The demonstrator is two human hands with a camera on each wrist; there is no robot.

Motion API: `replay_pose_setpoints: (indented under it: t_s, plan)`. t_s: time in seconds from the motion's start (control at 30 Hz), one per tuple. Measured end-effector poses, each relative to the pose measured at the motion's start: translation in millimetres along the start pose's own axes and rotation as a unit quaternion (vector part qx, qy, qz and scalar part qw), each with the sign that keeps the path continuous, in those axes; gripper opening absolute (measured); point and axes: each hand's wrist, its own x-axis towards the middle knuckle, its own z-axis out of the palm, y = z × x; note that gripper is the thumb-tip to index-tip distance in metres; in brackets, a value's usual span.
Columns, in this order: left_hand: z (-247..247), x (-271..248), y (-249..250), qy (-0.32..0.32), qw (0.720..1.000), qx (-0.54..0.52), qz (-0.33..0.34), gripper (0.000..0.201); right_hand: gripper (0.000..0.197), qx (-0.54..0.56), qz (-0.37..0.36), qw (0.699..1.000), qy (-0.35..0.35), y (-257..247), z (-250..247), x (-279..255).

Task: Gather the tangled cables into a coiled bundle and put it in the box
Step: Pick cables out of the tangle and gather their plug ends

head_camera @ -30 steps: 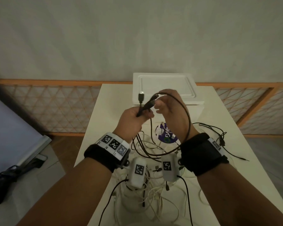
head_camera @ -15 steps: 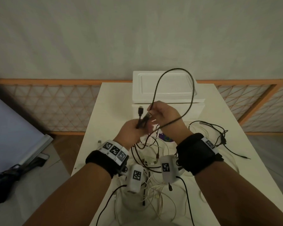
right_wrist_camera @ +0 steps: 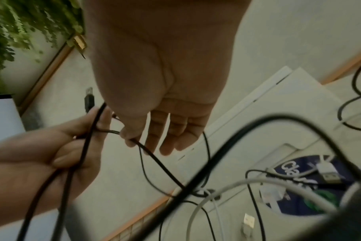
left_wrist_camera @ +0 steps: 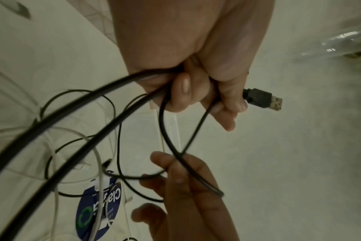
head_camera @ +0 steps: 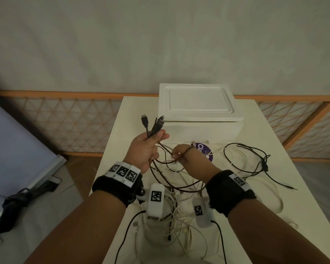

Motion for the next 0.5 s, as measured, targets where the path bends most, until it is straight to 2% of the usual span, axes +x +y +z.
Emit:
replay_pose_setpoints:
  t_s: [0.13,0.23,0.37,0.43,0.5]
  plan:
    - [-21,1,-8,0.023,0.999,0.024,-0.007,0.022,0.015,-0.03,0.021,0.999,0.013,-8,-22,-8]
    - [-43,1,-16,0.09,0.995,0.039,-0.029,0.029,0.015,-0.049,0.03,0.991,0.118,-5,-50,-16]
    - [-78,-2,-25,0.186,0.98,-0.023,-0.071,0.041,0.017,-0.116,0.047,0.96,0.251,16,-92,-31]
    - [-86,-5,-28,0.195,0.975,-0.055,-0.093,0.047,0.021,-0.23,0.13,0.936,0.234,26,-106,-40]
    - [-84,-9,-31,0.165,0.978,-0.076,-0.103,0.05,0.024,-0.33,0.239,0.897,0.17,25,-104,-46]
